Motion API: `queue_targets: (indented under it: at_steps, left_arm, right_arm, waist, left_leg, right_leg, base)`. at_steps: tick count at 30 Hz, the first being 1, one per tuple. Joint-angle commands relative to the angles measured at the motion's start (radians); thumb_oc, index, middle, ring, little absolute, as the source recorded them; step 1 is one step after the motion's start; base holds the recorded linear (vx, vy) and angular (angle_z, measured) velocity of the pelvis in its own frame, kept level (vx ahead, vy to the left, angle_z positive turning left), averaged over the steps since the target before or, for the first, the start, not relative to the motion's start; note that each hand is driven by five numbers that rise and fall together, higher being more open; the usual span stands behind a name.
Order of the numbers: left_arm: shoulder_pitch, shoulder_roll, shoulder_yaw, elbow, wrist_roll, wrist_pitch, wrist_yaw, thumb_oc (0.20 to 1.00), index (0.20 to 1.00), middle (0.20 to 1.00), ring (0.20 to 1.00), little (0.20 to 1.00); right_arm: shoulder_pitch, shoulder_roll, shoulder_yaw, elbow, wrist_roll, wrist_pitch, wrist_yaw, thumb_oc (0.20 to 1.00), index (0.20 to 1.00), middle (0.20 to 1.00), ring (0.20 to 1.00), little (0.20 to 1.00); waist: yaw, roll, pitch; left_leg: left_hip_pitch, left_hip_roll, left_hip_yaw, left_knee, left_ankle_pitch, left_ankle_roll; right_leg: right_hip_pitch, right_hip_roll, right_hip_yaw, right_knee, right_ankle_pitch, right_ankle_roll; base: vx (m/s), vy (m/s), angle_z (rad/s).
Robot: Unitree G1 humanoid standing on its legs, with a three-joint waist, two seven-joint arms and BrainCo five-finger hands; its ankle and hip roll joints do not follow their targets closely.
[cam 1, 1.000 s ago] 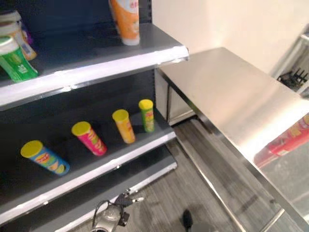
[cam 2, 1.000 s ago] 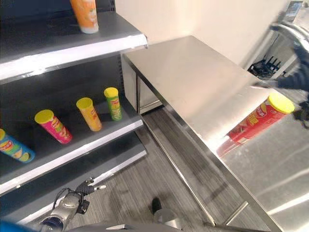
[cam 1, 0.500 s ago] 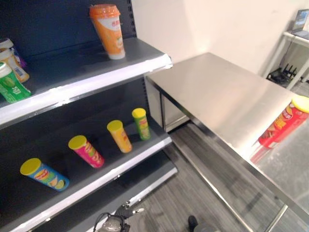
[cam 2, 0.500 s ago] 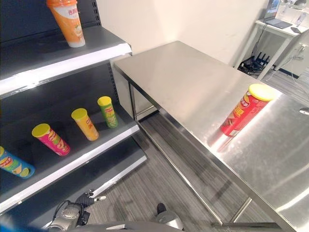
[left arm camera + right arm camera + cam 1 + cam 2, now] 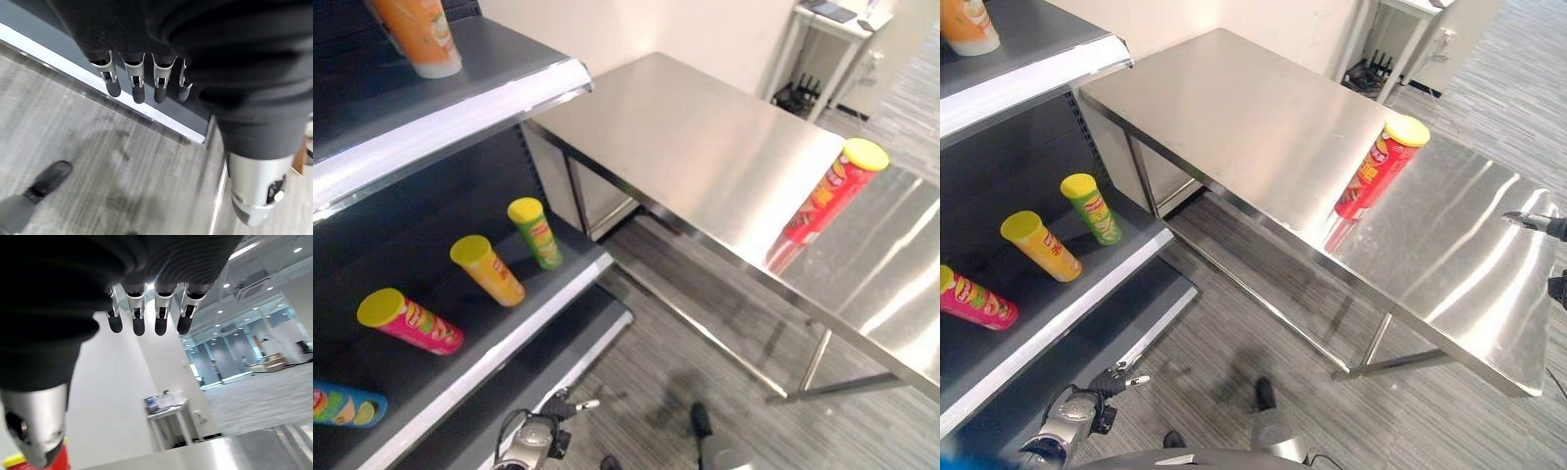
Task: Put the goods on the table back onto the shelves and tidy them up.
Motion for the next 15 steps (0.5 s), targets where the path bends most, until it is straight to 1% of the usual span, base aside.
queue_targets:
  at_steps: [1, 4, 7, 12, 15]
  left_arm:
    - [-0.025, 0.038, 0.019, 0.002, 0.038, -0.016, 0.021, 1.000, 1.000, 1.000, 1.000, 1.000]
    - [-0.028, 0.035, 0.019, 0.006, 0.038, -0.016, 0.024, 1.000, 1.000, 1.000, 1.000, 1.000]
    - [-0.026, 0.030, 0.017, 0.005, 0.036, -0.017, 0.025, 1.000, 1.000, 1.000, 1.000, 1.000]
    - [-0.013, 0.021, 0.020, 0.009, 0.033, -0.016, 0.027, 1.000, 1.000, 1.000, 1.000, 1.000]
    - [-0.007, 0.019, 0.020, 0.010, 0.029, -0.014, 0.031, 1.000, 1.000, 1.000, 1.000, 1.000]
  right_arm:
    - [-0.092, -0.053, -0.039, 0.046, 0.008, -0.019, -0.032, 1.000, 1.000, 1.000, 1.000, 1.000]
    - [-0.088, -0.067, -0.034, 0.040, 0.016, -0.021, -0.022, 1.000, 1.000, 1.000, 1.000, 1.000]
    - [-0.092, -0.071, -0.024, 0.041, 0.025, -0.021, -0.012, 1.000, 1.000, 1.000, 1.000, 1.000]
    - [-0.107, -0.066, -0.001, 0.056, 0.031, -0.018, -0.007, 1.000, 1.000, 1.000, 1.000, 1.000]
    - [-0.133, -0.054, 0.028, 0.067, 0.060, -0.020, 0.000, 1.000, 1.000, 1.000, 1.000, 1.000]
  waist:
    - [0.049, -0.010, -0.006]
    - [0.054, -0.019, -0.009]
    - [0.056, -0.020, -0.011]
    - [0.067, -0.014, -0.020]
    - [0.078, -0.009, -0.024]
  left_leg:
    - [0.030, 0.012, 0.009, 0.010, -0.103, -0.031]
    - [0.041, 0.010, 0.002, 0.010, -0.106, -0.038]
    - [0.049, 0.015, -0.004, 0.010, -0.107, -0.046]
    - [0.060, 0.036, -0.009, 0.010, -0.100, -0.061]
    - [0.060, 0.049, -0.014, 0.010, -0.091, -0.072]
  right_leg:
    - [-0.019, -0.009, 0.011, 0.103, -0.186, 0.017]
    - [0.001, -0.014, 0.003, 0.091, -0.191, 0.018]
    - [0.016, -0.011, -0.009, 0.085, -0.198, 0.014]
    - [0.046, -0.002, -0.032, 0.072, -0.219, -0.001]
    - [0.062, 0.010, -0.043, 0.068, -0.236, -0.013]
  base:
    - [0.00, -0.034, 0.11]
    - [0.01, -0.074, 0.08]
    - [0.01, -0.112, 0.03]
    - [0.01, -0.109, 0.07]
    - [0.00, -0.085, 0.17]
